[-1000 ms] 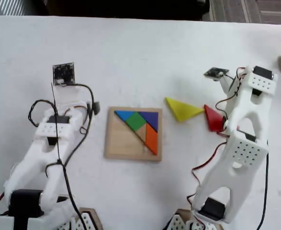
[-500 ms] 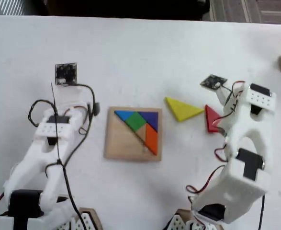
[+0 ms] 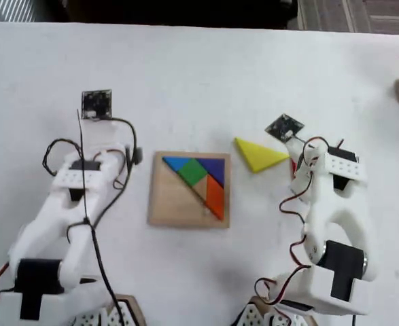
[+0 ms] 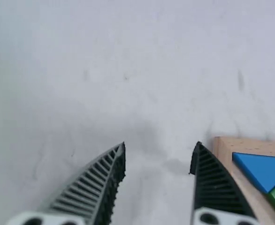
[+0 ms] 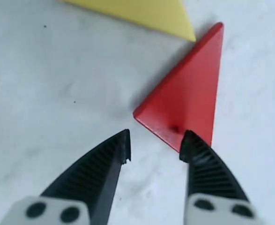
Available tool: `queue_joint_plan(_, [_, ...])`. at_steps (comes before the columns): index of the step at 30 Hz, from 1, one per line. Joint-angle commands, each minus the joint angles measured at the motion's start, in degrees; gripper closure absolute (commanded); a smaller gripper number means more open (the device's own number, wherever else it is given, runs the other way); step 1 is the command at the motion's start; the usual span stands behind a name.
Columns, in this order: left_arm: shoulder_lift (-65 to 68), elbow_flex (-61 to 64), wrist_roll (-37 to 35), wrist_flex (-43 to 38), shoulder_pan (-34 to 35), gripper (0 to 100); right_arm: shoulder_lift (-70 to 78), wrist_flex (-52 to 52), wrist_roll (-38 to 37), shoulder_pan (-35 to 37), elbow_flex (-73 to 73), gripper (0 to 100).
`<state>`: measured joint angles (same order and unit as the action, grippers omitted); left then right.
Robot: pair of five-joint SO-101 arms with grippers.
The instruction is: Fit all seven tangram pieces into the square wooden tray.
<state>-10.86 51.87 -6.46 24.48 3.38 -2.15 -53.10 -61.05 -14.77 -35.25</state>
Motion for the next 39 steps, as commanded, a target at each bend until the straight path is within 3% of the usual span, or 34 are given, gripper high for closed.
queue_joint_plan(1, [3.6, -6.6, 0.4, 0.2, -0.5, 76, -2.7, 1.5, 1.2, 1.1, 0.3, 77.7])
queue_joint_plan(15, [5.8, -9.1, 0.4, 3.0, -0.7, 76, 10.1, 12.9, -4.6, 1.3, 1.2, 76.5])
queue_joint_plan(26, [5.9, -9.2, 0.4, 3.0, -0.5, 76, 10.6, 10.0, -11.3, 0.7, 1.8, 75.8])
queue_joint_plan(31, [5.9, -9.2, 0.4, 3.0, -0.5, 76, 13.9, 10.4, -12.5, 0.0, 2.4, 70.0])
queue_joint_plan(39, [5.9, -9.1, 0.4, 3.0, -0.7, 76, 23.9, 3.1, -18.4, -2.1, 13.3, 70.0])
